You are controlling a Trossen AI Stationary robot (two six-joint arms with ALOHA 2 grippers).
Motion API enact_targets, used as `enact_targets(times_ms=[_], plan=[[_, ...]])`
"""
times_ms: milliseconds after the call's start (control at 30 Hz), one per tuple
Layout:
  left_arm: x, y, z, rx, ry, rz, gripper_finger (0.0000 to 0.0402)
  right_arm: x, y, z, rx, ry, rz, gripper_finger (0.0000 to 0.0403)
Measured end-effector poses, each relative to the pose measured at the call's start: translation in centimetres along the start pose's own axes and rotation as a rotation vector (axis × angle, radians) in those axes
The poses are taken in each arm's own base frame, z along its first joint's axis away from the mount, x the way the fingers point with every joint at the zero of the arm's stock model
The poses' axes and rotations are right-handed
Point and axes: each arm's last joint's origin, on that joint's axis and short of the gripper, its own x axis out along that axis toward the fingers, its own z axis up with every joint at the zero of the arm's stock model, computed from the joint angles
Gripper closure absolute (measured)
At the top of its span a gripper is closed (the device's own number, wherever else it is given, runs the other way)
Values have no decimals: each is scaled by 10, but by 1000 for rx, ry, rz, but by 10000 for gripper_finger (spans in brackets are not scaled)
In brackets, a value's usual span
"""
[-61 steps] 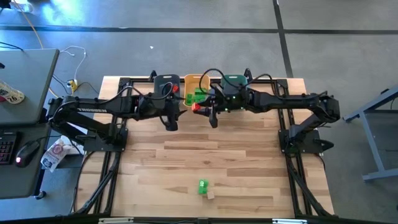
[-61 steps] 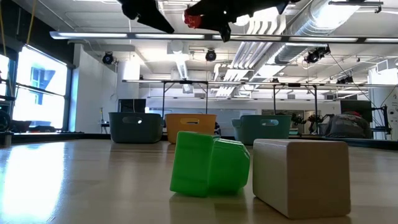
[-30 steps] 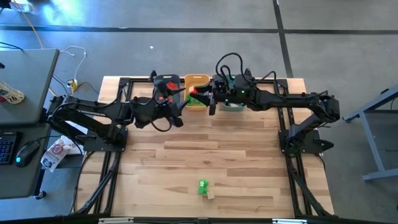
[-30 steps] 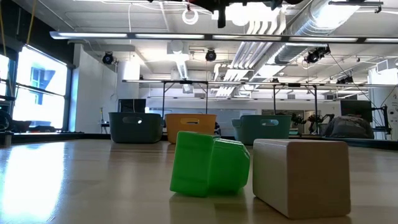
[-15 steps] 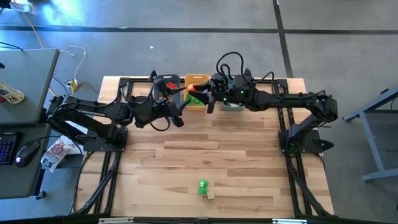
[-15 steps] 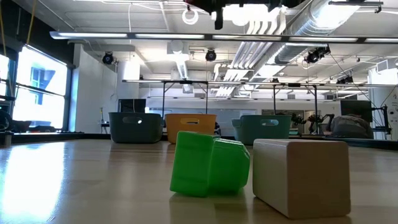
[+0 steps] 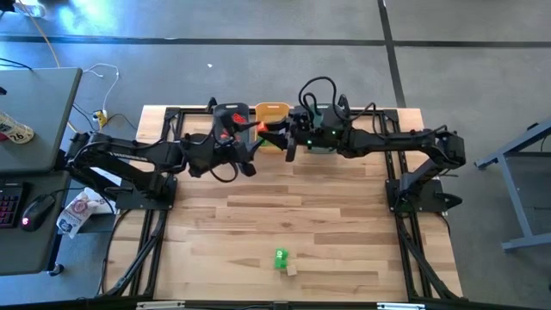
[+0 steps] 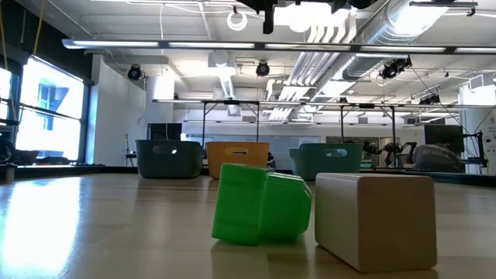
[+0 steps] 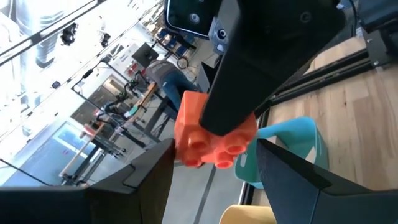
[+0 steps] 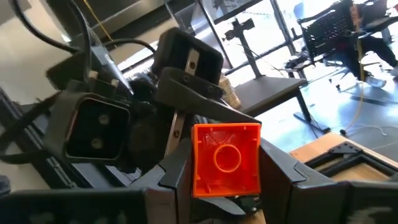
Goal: Sort & place blocks by color
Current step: Put the orange game piece into the blue bin
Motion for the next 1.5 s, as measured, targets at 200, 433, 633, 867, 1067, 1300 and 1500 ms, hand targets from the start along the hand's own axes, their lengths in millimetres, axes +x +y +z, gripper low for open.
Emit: enact_targets(times_ms=[200,433,633,867,1067,1300,1500], plan=[[8,-8,0,48,19,15,190,1,2,-3,1,10,-23,292],[12,-14,0,90,29,25,190,0,0,-6,-38,33,-60,292],[5,-18,5,102,10,12,190,0,-3,-8,-65,51,-90,292],[4,-18,7,96,7,31,194,0,-3,-8,-70,54,-92,292],[9,-13,3,99,18,39,234,0,-2,-9,-64,58,-93,292],[10,-12,1,116,33,47,273,0,-2,-9,-45,61,-87,292],[10,-12,1,116,34,50,277,0,-1,-9,-46,62,-74,292]])
